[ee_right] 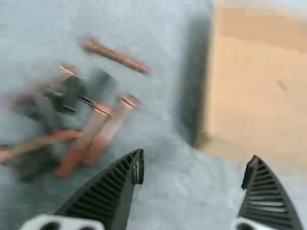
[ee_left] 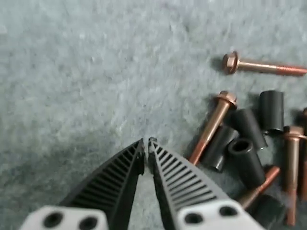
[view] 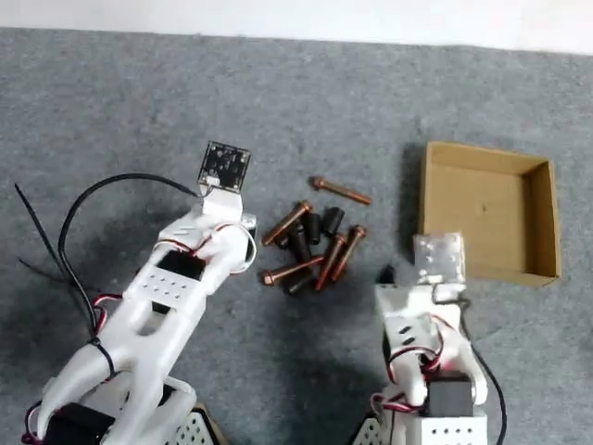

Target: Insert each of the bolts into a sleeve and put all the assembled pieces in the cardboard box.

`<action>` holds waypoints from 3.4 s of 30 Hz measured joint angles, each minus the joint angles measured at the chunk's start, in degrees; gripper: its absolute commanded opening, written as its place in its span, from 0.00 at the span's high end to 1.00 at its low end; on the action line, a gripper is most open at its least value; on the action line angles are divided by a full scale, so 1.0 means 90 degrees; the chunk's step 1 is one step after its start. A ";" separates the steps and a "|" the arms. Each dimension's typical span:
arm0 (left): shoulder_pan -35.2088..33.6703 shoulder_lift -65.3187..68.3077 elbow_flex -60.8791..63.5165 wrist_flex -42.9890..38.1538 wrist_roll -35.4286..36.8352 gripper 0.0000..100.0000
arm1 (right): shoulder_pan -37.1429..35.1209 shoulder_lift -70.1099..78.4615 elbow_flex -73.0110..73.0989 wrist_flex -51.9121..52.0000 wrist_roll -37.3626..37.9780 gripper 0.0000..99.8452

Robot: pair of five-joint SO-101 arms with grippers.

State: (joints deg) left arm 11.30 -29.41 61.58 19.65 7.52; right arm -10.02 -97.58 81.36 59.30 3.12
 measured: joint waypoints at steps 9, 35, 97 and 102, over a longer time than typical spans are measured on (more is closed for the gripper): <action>-0.0039 0.0000 0.0000 -0.0078 -0.0010 0.96 | -0.1368 0.5070 -0.2813 -0.1192 -0.1201 0.69; -0.0020 0.0000 0.0039 -0.0313 -0.0010 0.96 | -0.1534 1.1937 -0.6750 -0.1289 -0.3370 0.69; -0.0020 0.0000 0.0039 -0.0313 -0.0010 0.96 | -0.1260 1.2864 -0.7521 -0.1416 -0.3409 0.83; -0.0020 0.0000 0.0039 -0.0313 -0.0010 0.96 | -0.1319 1.2864 -0.7531 -0.1231 -0.3409 0.83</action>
State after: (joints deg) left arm 11.12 -29.41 61.93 16.84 7.43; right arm -21.89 18.20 13.58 48.22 -27.56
